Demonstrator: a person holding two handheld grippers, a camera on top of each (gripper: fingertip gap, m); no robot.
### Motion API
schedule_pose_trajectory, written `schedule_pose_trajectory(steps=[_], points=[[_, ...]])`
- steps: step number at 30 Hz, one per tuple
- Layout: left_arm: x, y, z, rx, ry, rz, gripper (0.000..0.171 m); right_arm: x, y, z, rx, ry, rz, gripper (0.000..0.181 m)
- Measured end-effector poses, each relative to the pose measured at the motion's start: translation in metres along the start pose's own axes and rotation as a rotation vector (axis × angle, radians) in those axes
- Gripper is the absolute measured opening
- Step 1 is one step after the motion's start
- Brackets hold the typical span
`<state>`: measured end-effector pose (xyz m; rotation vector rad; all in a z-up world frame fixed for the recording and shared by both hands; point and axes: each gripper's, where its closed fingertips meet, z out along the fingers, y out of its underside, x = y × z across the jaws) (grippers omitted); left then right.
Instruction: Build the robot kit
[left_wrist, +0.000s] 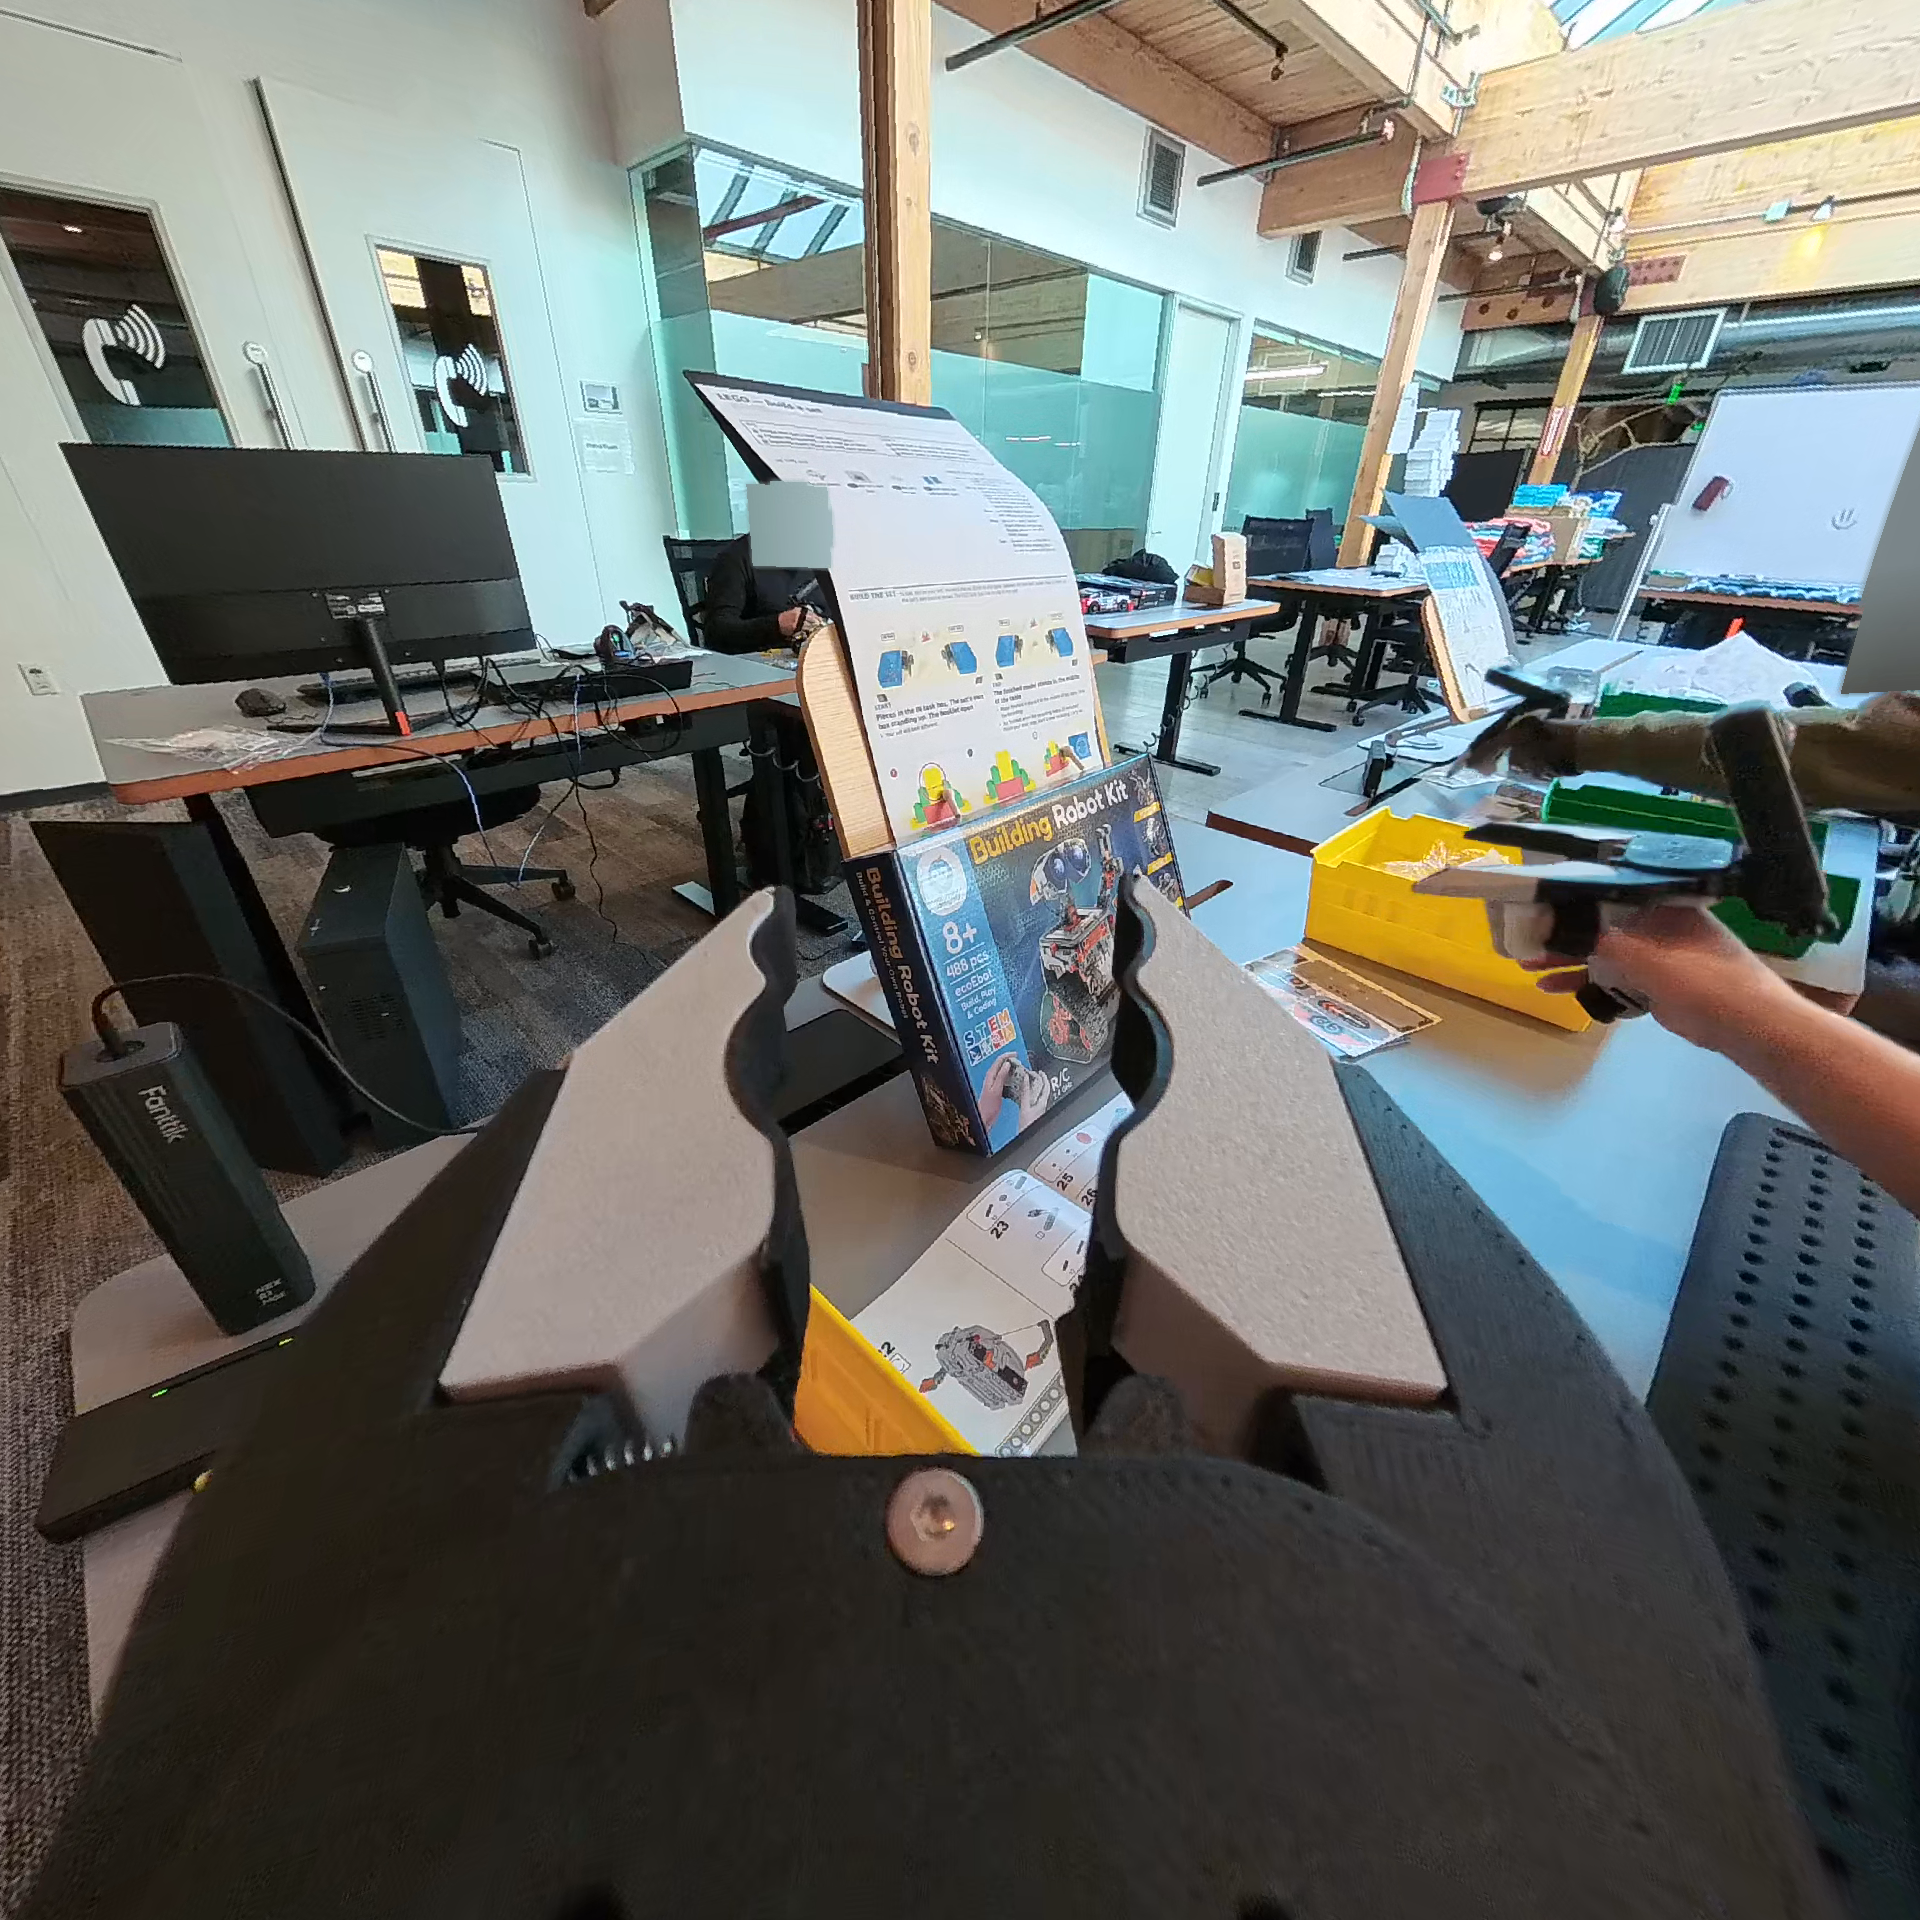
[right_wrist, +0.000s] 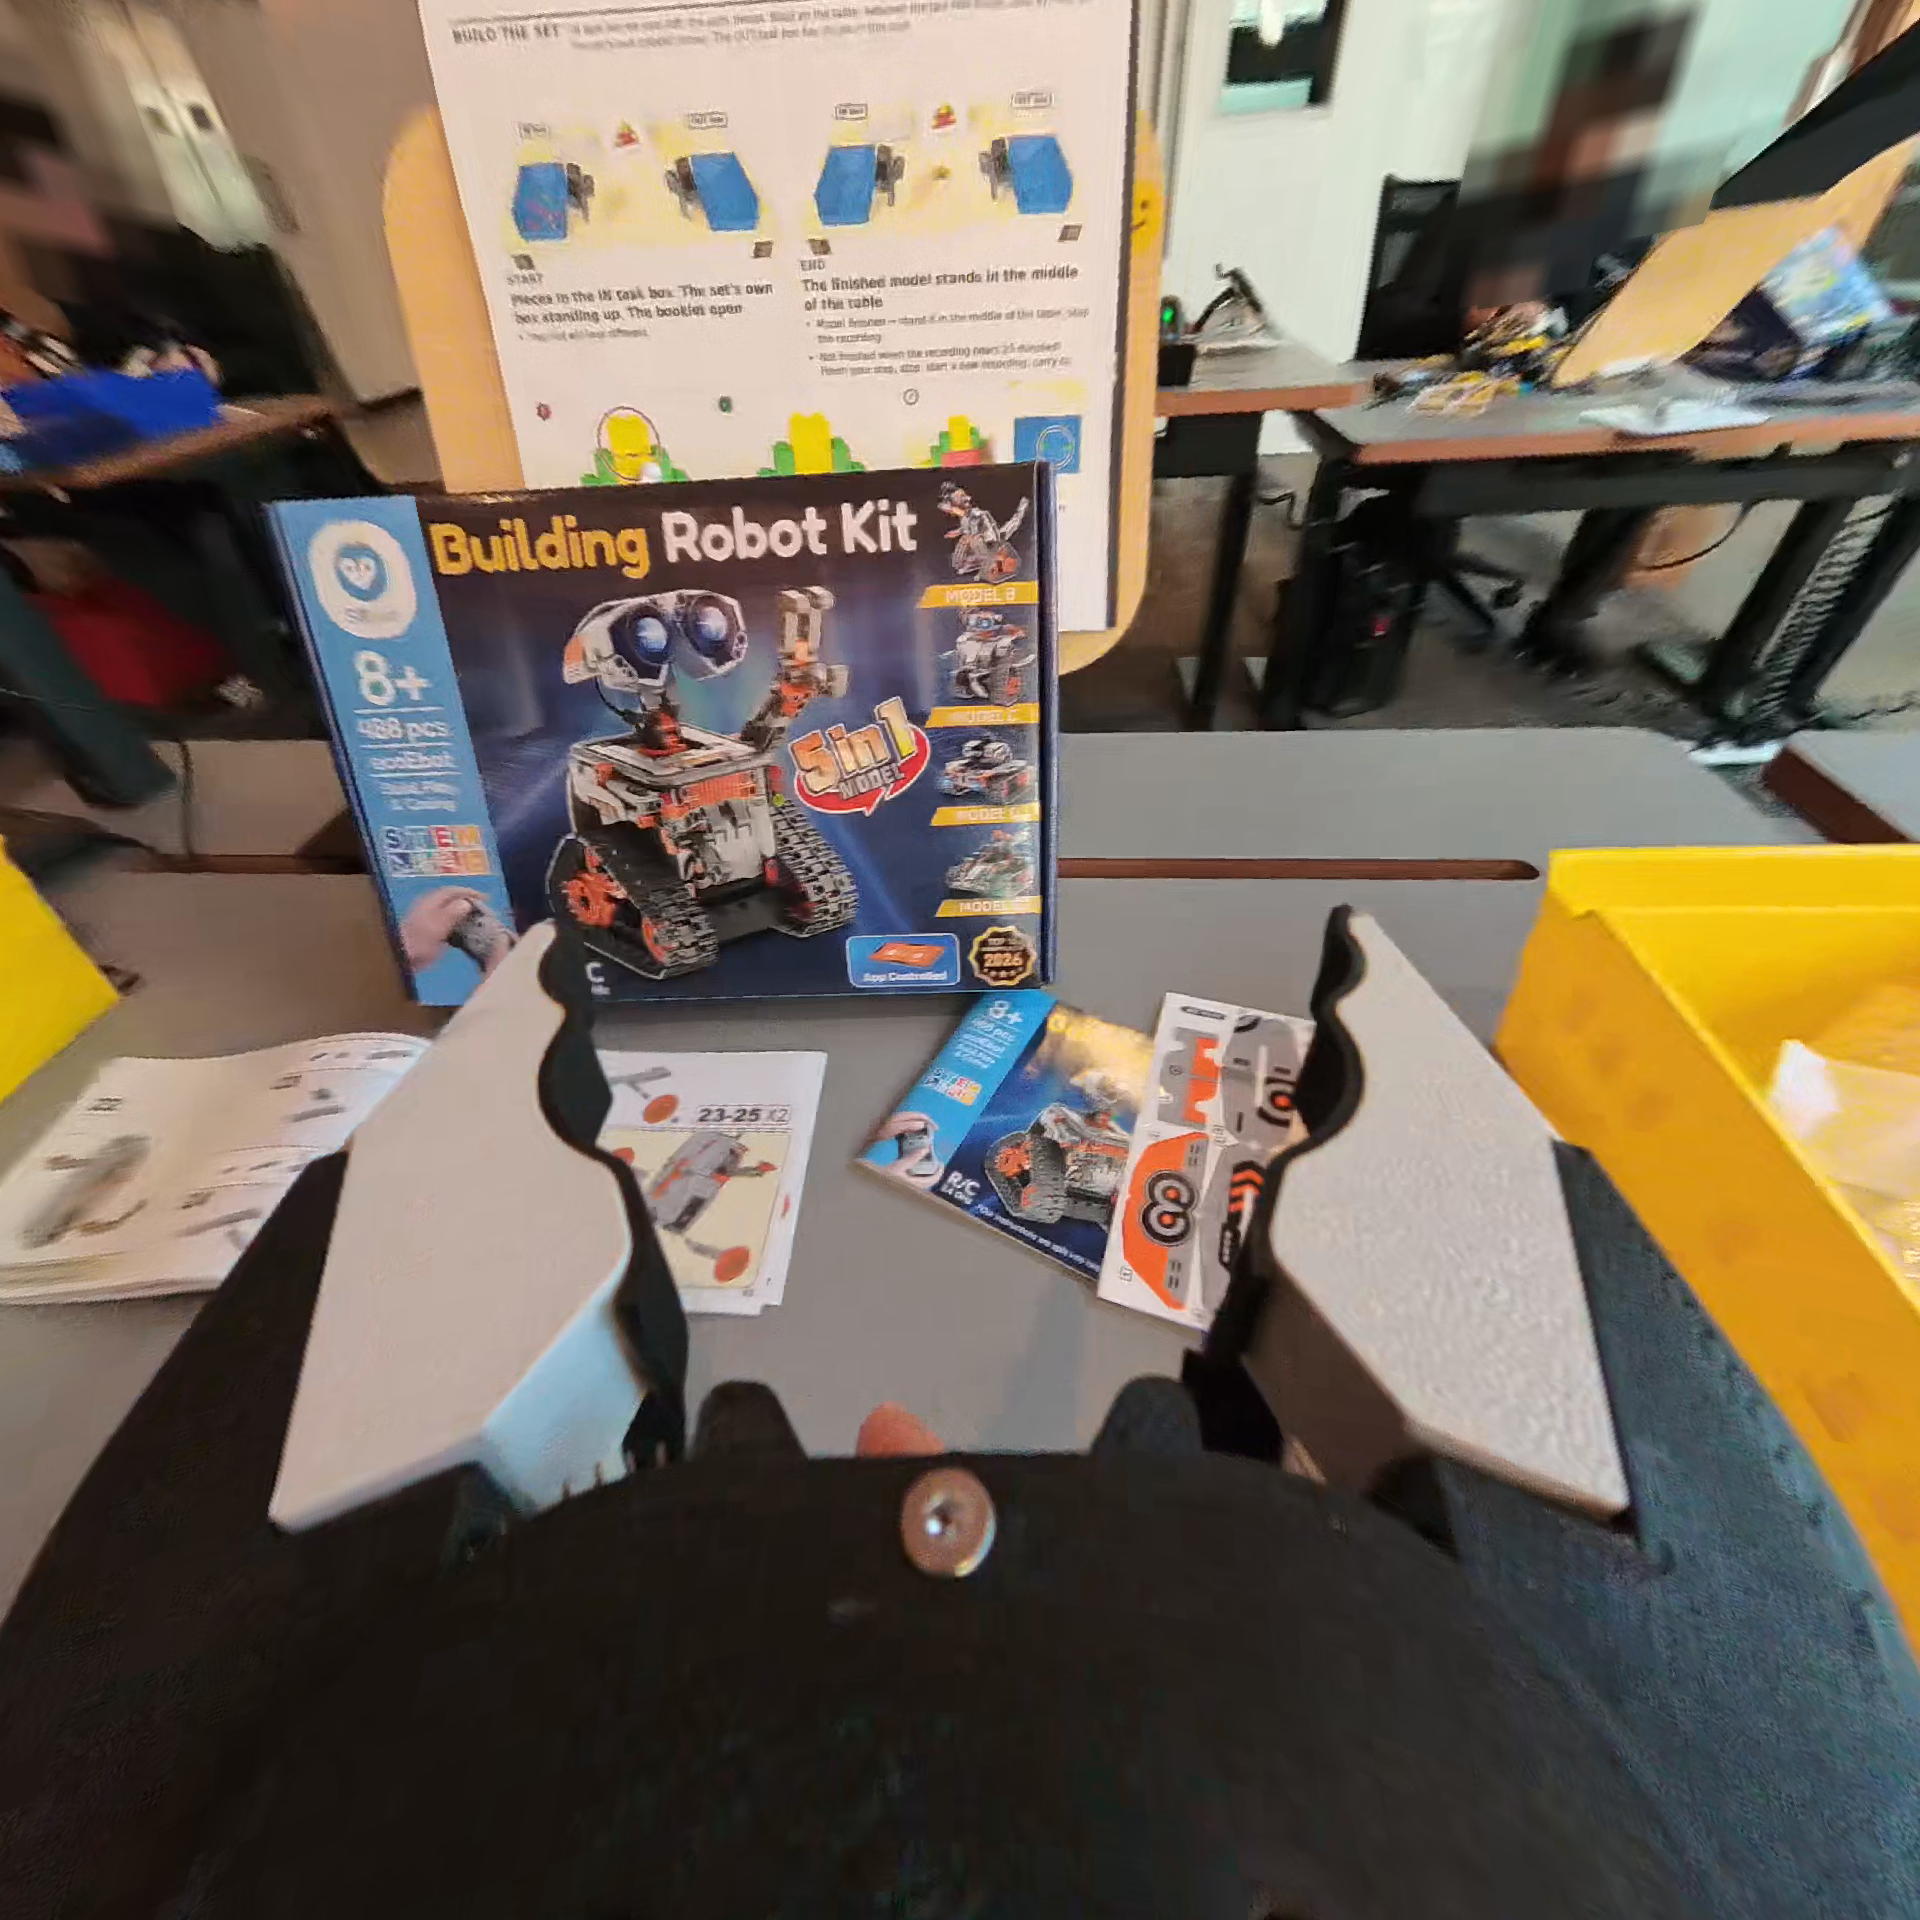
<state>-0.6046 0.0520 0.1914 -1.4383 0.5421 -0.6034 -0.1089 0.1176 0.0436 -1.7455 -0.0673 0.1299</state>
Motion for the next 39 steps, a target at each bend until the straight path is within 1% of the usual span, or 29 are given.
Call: schedule_pose_trajectory(steps=[2, 4, 5, 7, 8, 10, 12, 14, 17, 19, 21, 23, 24, 26, 28, 30, 33, 35, 36, 39], points=[[0.000, 0.001, 0.000, -0.003, 0.001, -0.001, 0.060, 0.010, 0.000, -0.002, 0.021, 0.013, -0.007, 0.139], [0.000, 0.001, 0.001, -0.004, 0.001, 0.000, 0.060, 0.023, -0.002, -0.005, 0.055, 0.074, -0.077, 0.139], [0.000, 0.001, 0.001, -0.005, 0.001, 0.000, 0.060, 0.029, -0.004, -0.007, 0.078, 0.107, -0.120, 0.136], [0.000, 0.001, 0.001, -0.007, 0.001, 0.000, 0.060, 0.037, -0.015, -0.015, 0.167, 0.173, -0.232, 0.106], [0.000, 0.002, 0.002, -0.008, 0.001, -0.002, 0.060, 0.042, -0.021, -0.022, 0.217, 0.228, -0.283, 0.096], [0.001, 0.002, 0.002, -0.011, 0.003, -0.003, 0.060, 0.050, -0.031, -0.033, 0.293, 0.320, -0.363, 0.085], [0.003, 0.002, 0.002, -0.011, 0.006, 0.005, 0.060, 0.054, -0.030, -0.036, 0.295, 0.377, -0.416, 0.082], [0.004, 0.002, 0.002, -0.012, 0.005, 0.016, 0.061, 0.057, -0.025, -0.032, 0.263, 0.421, -0.472, 0.081], [0.006, -0.001, 0.002, 0.008, 0.007, 0.017, 0.061, 0.051, -0.016, -0.023, 0.243, 0.404, -0.516, 0.076], [0.009, -0.010, 0.000, 0.057, 0.019, 0.009, 0.063, 0.047, -0.015, -0.022, 0.260, 0.403, -0.552, 0.071], [0.013, -0.023, -0.005, 0.134, 0.028, 0.014, 0.064, 0.049, -0.012, -0.021, 0.251, 0.414, -0.563, 0.070], [0.015, -0.033, -0.011, 0.193, 0.021, 0.030, 0.067, 0.057, -0.005, -0.019, 0.203, 0.418, -0.507, 0.070], [0.016, -0.038, -0.014, 0.218, 0.016, 0.036, 0.067, 0.064, 0.000, -0.016, 0.160, 0.416, -0.444, 0.068], [0.016, -0.044, -0.020, 0.252, 0.009, 0.038, 0.070, 0.076, 0.020, -0.007, 0.036, 0.382, -0.245, 0.068], [0.016, -0.046, -0.023, 0.262, 0.015, 0.029, 0.074, 0.083, 0.042, 0.001, -0.088, 0.333, -0.051, 0.068], [0.016, -0.044, -0.022, 0.248, 0.020, 0.021, 0.080, 0.092, 0.056, 0.005, -0.137, 0.311, 0.066, 0.068], [0.020, -0.045, -0.021, 0.255, 0.038, 0.028, 0.083, 0.107, 0.068, 0.004, -0.170, 0.336, 0.119, 0.067], [0.020, -0.045, -0.021, 0.265, 0.035, 0.036, 0.082, 0.111, 0.075, 0.003, -0.189, 0.334, 0.157, 0.061], [0.019, -0.045, -0.020, 0.261, 0.027, 0.042, 0.080, 0.113, 0.079, 0.002, -0.198, 0.335, 0.174, 0.061], [0.015, -0.040, -0.018, 0.233, 0.005, 0.039, 0.077, 0.117, 0.085, 0.001, -0.226, 0.327, 0.196, 0.065]])
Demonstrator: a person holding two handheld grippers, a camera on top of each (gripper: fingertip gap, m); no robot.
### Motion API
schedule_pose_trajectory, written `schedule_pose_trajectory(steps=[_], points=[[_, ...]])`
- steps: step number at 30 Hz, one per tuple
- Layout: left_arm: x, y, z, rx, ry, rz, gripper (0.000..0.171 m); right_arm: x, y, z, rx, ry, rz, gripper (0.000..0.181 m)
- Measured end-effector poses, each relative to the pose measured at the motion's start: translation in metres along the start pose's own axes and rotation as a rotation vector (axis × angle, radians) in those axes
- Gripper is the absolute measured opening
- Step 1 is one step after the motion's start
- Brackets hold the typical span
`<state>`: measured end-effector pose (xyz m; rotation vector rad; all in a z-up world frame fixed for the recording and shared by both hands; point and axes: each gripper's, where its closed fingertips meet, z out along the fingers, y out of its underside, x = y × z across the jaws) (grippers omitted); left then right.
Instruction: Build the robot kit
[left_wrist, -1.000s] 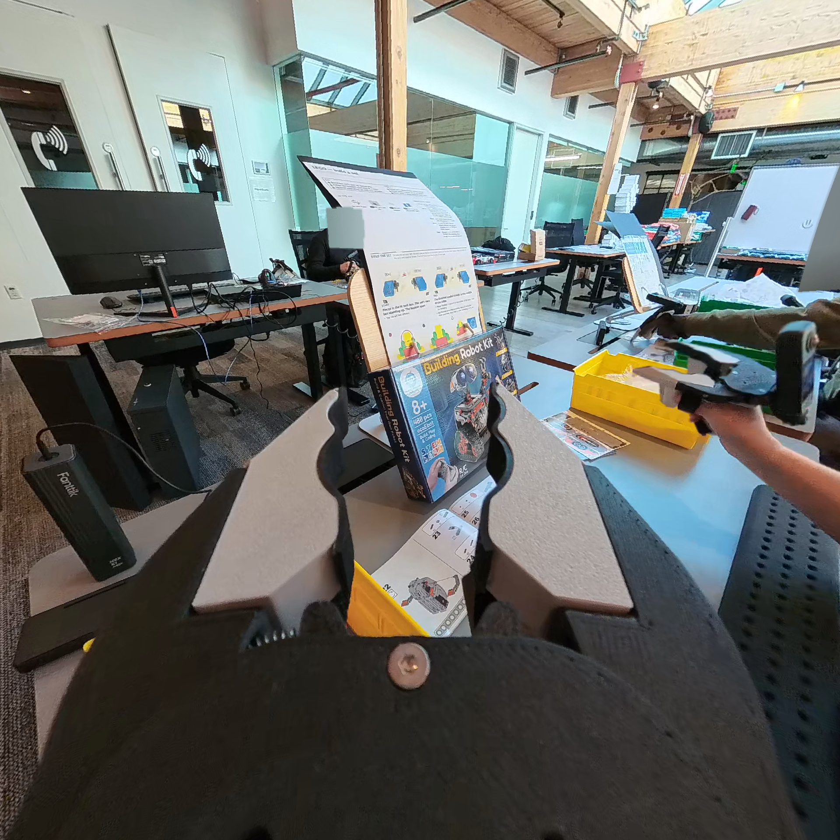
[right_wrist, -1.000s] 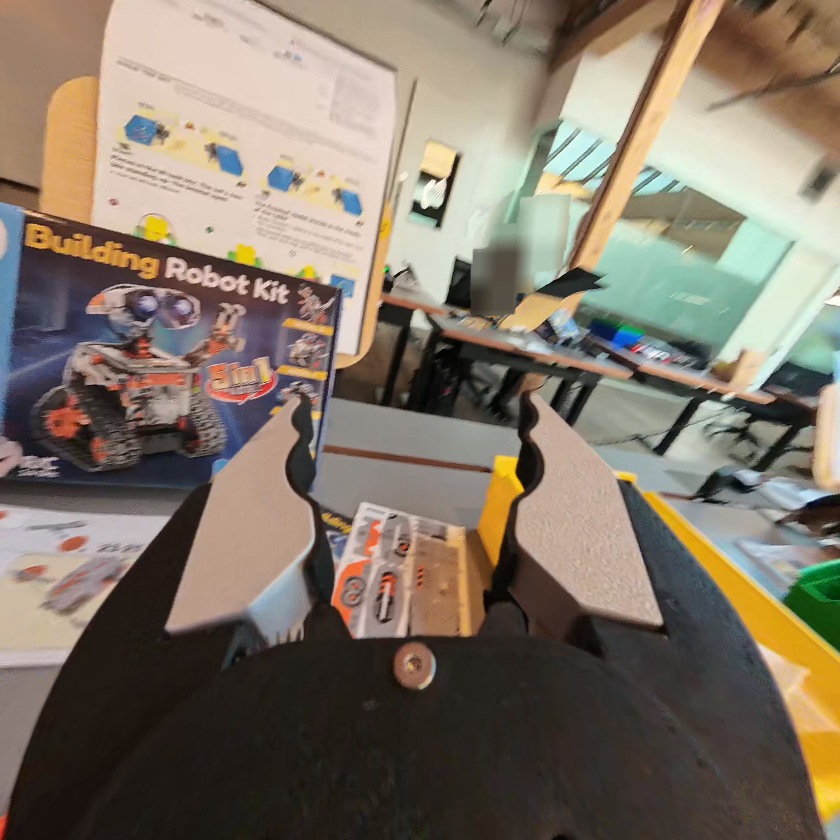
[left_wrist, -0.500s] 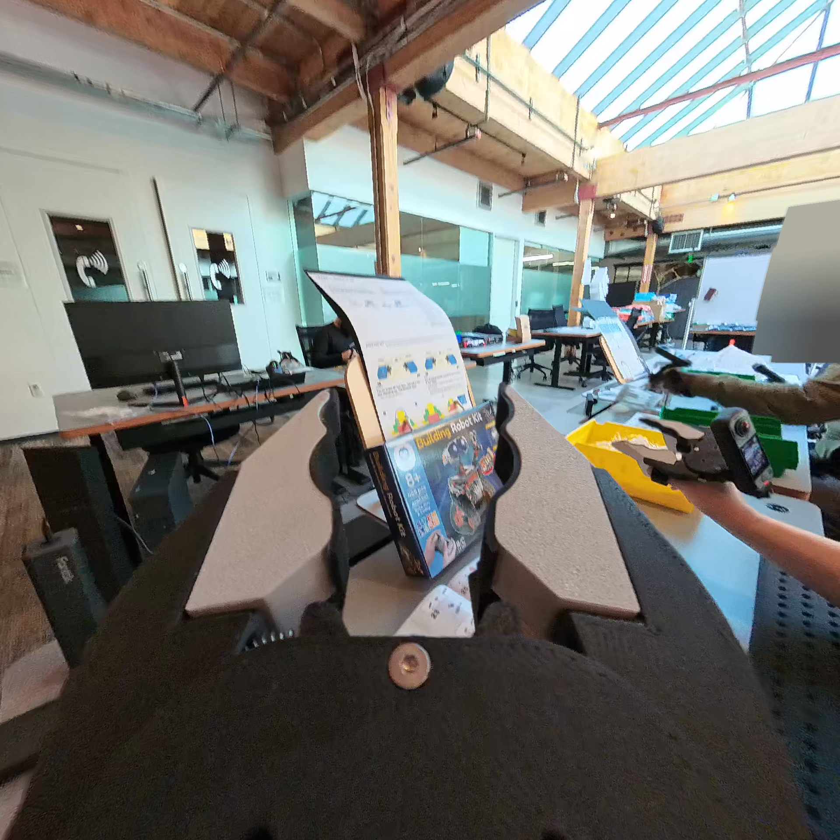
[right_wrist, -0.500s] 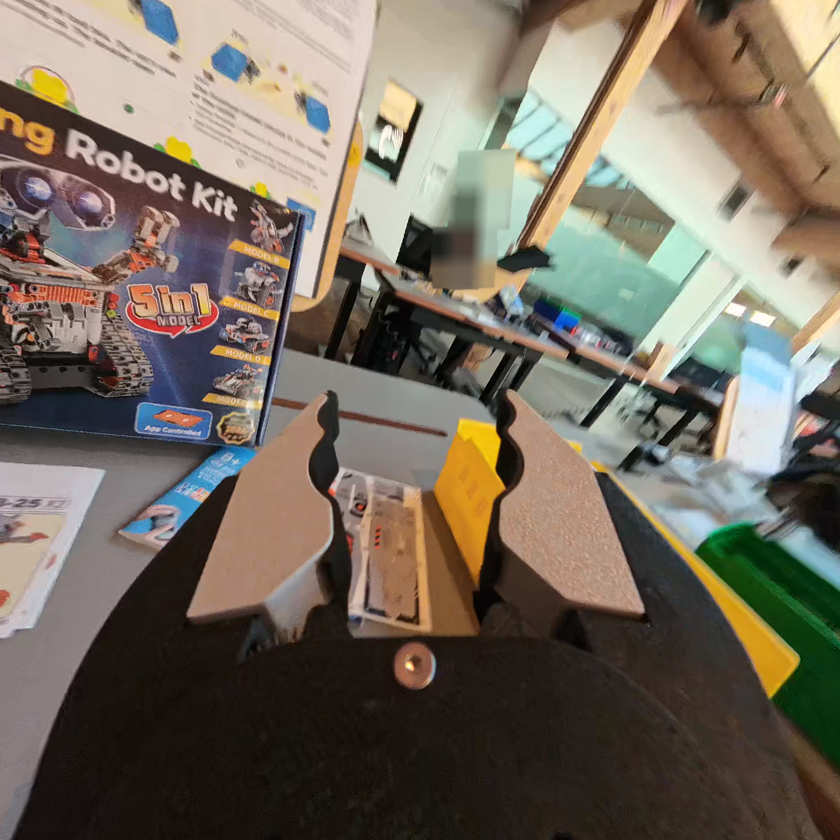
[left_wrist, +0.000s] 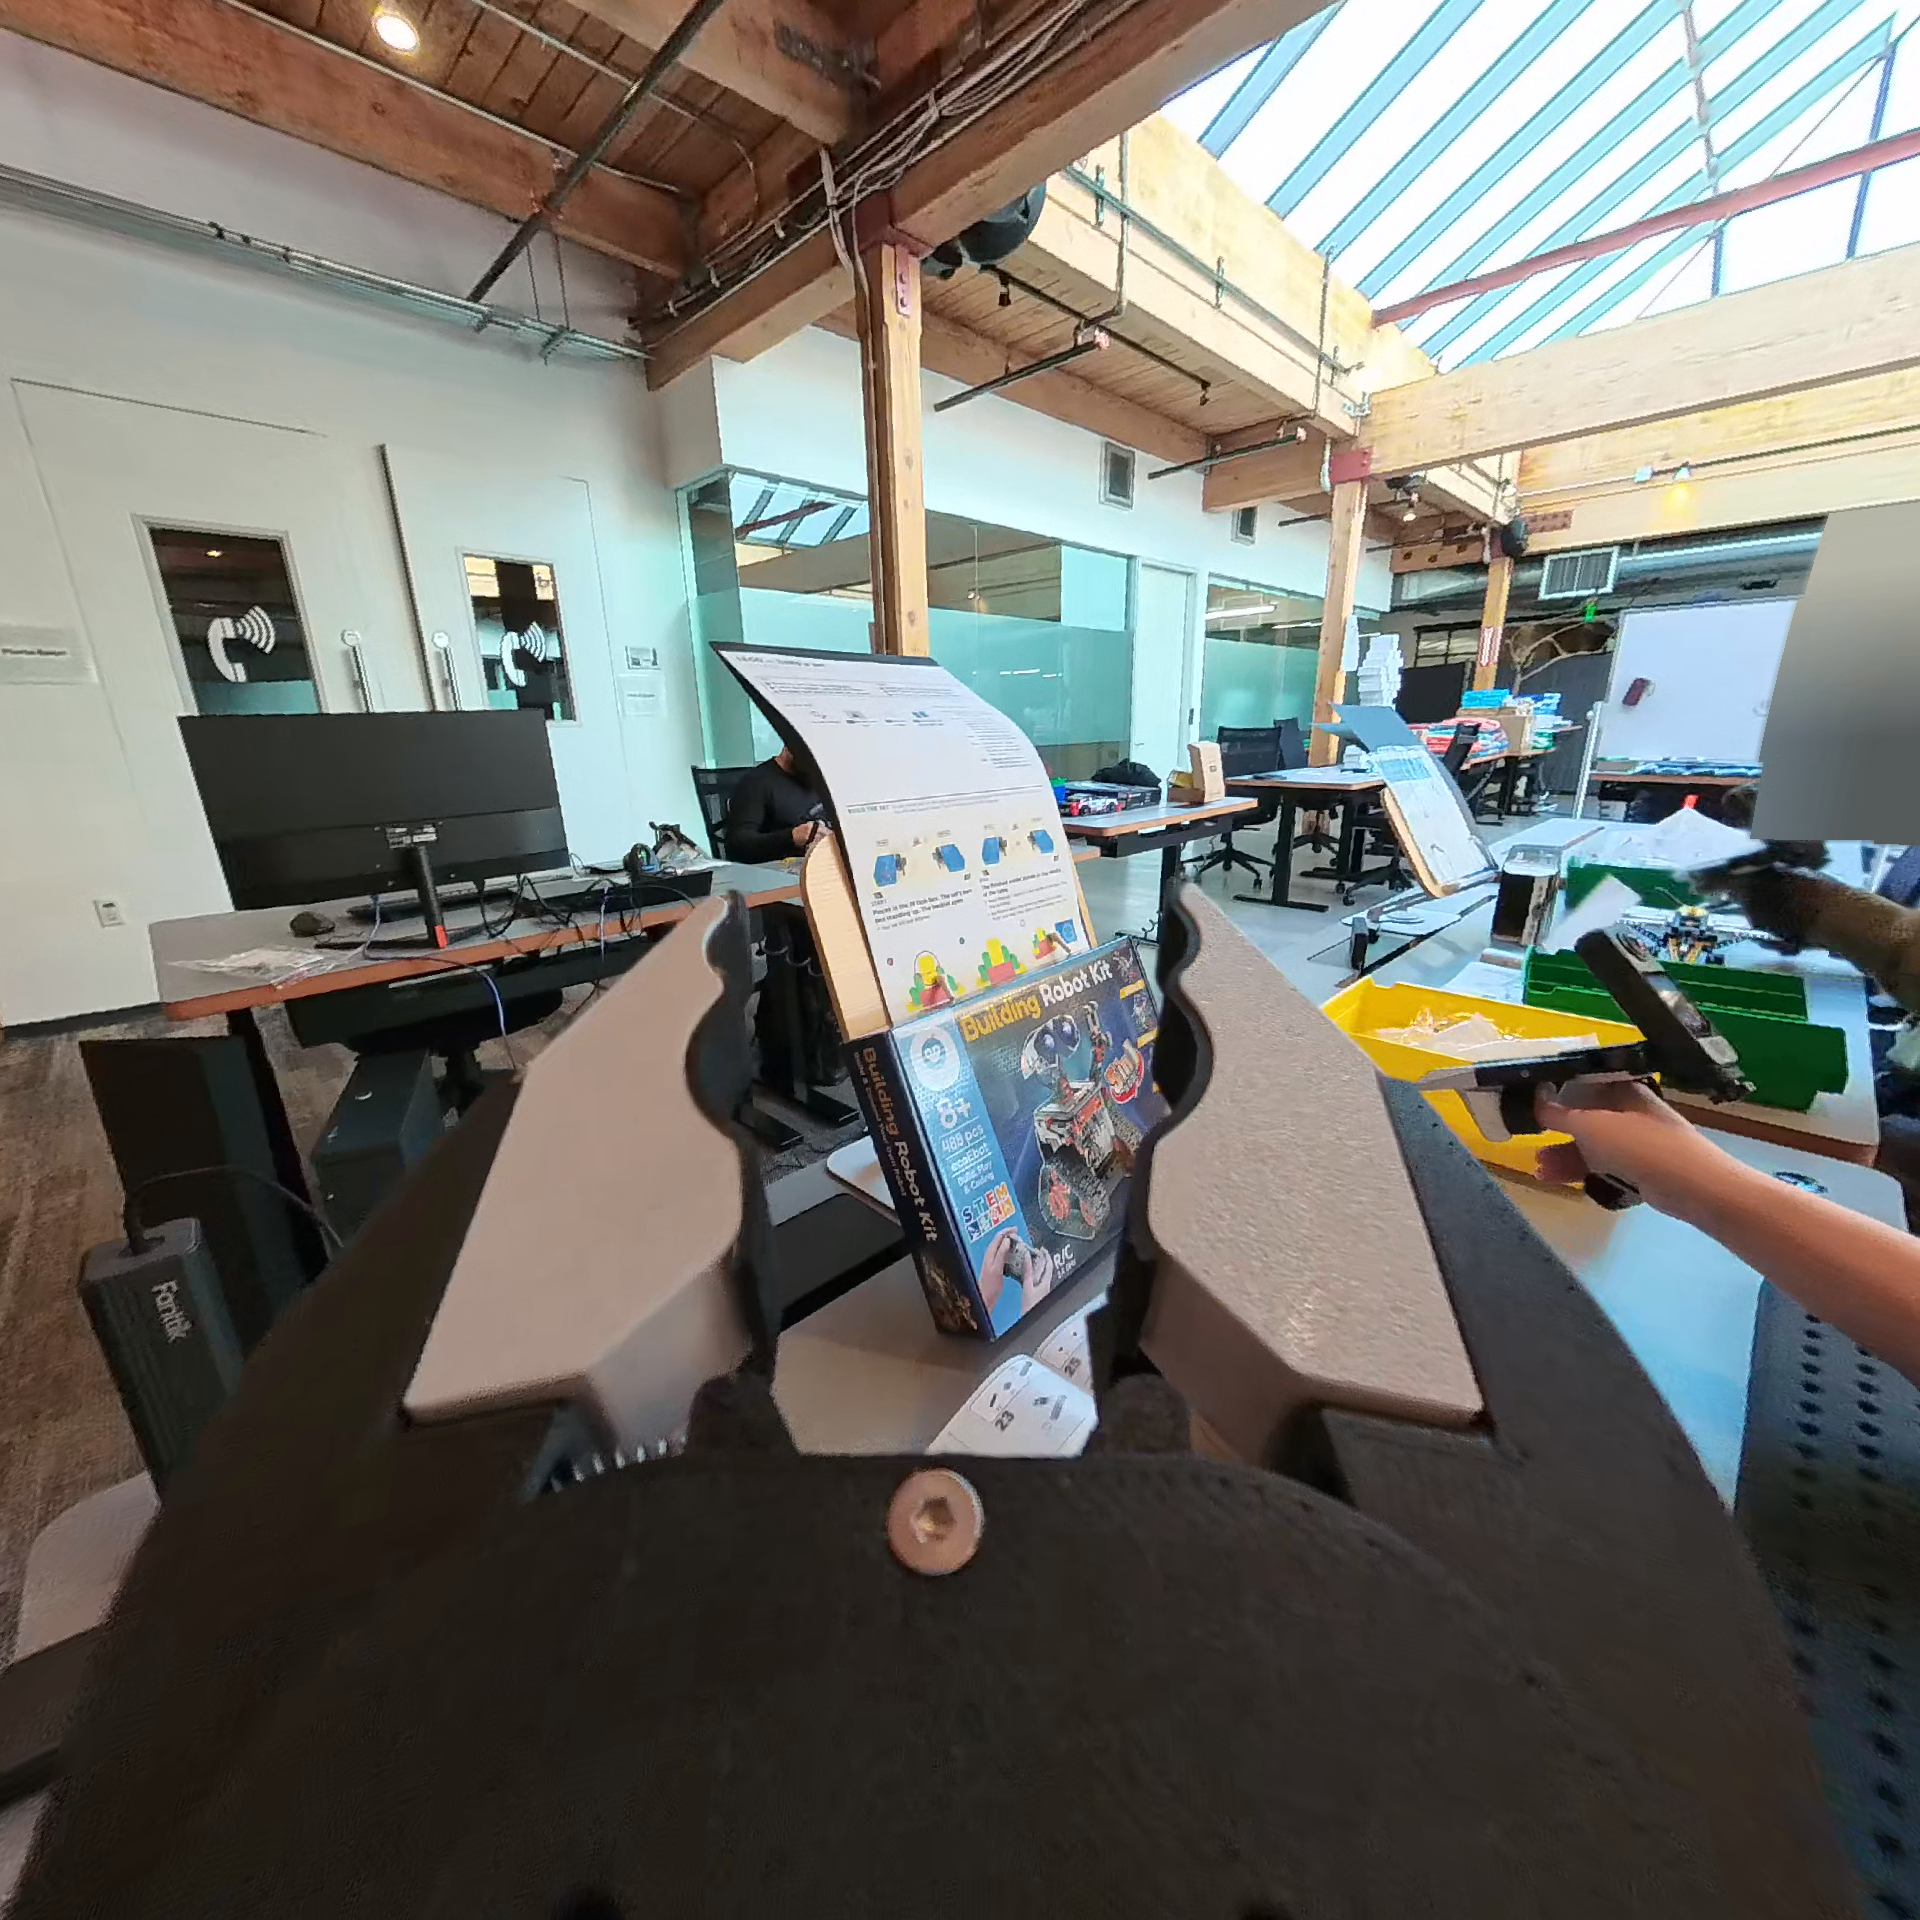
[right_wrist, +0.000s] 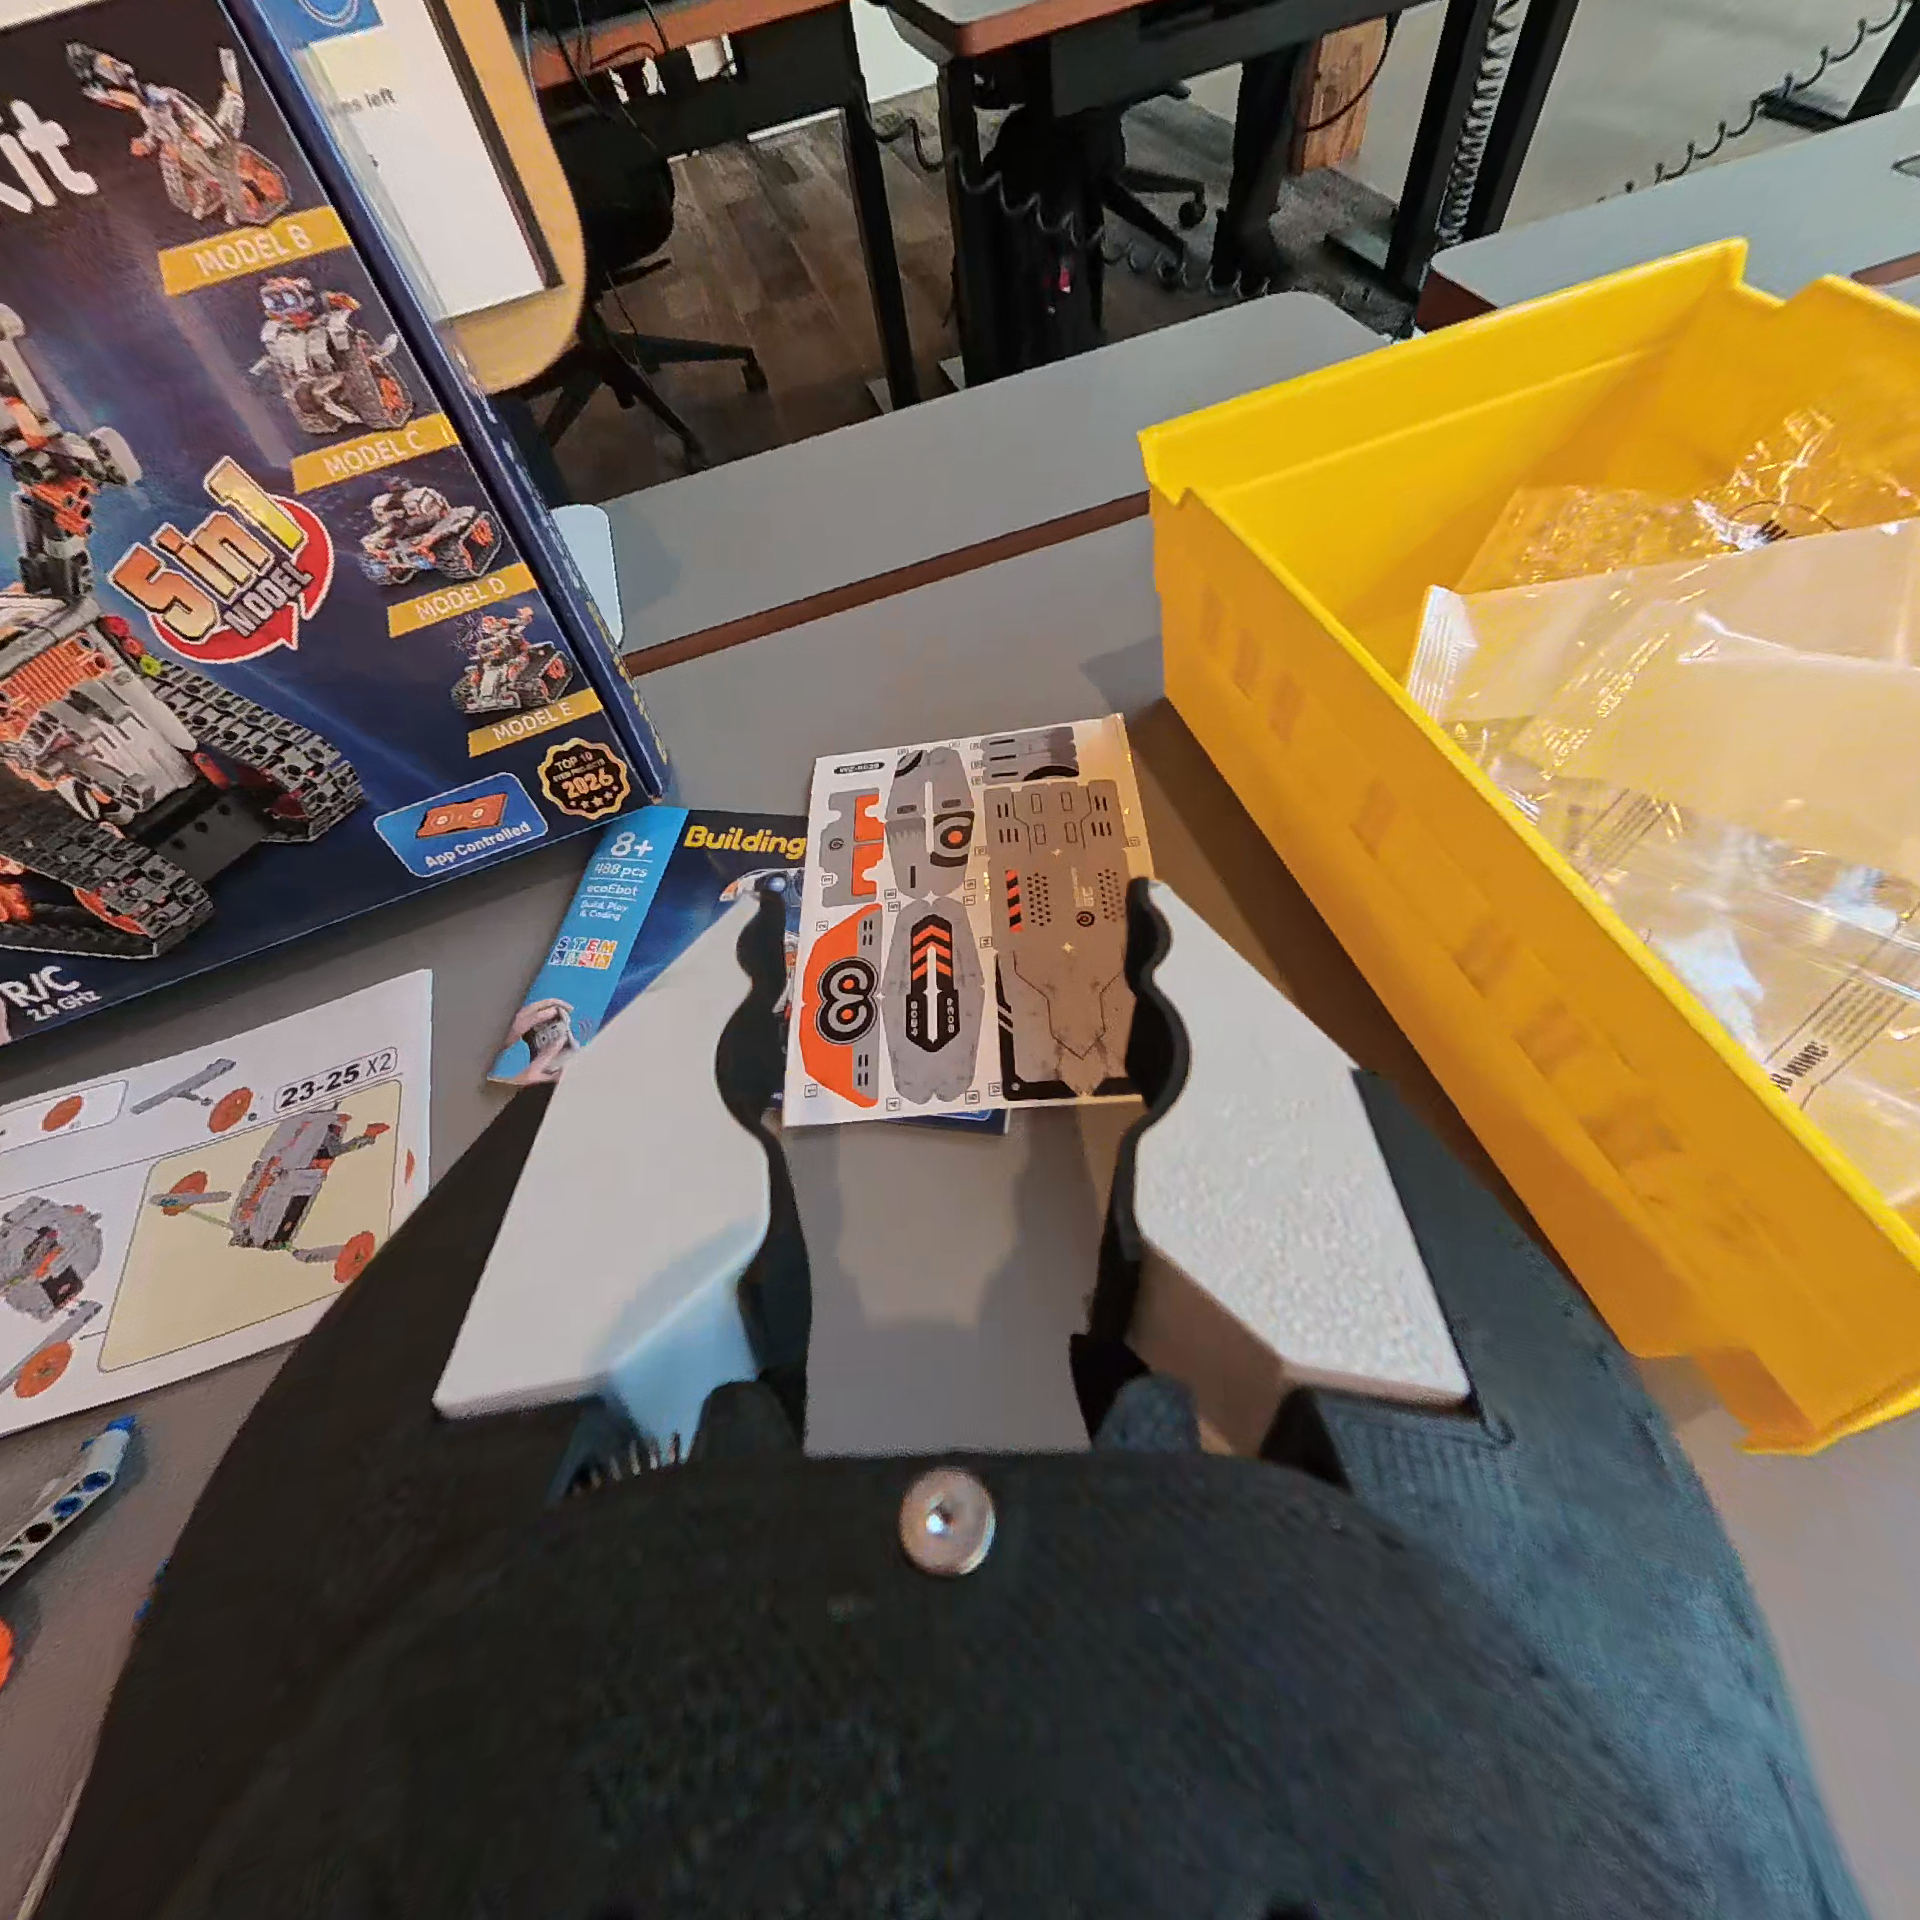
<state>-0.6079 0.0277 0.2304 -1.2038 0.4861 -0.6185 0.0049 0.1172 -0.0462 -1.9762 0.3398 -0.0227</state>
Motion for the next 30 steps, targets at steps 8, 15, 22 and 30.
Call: schedule_pose_trajectory(steps=[8, 15, 22, 30], points=[[0.002, 0.004, 0.003, -0.017, 0.012, -0.008, 0.077, 0.030, 0.000, -0.001, -0.004, 0.160, -0.080, 0.067], [0.004, 0.004, 0.004, -0.016, 0.021, -0.002, 0.077, 0.044, -0.004, 0.001, -0.005, 0.200, 0.032, 0.064], [0.031, -0.006, 0.004, 0.049, 0.084, -0.084, 0.074, -0.011, -0.014, 0.005, -0.088, -0.158, 0.267, 0.063], [0.117, 0.037, 0.032, -0.134, 0.133, 0.042, 0.075, -0.036, -0.023, -0.005, -0.154, -0.526, 0.557, 0.067]])
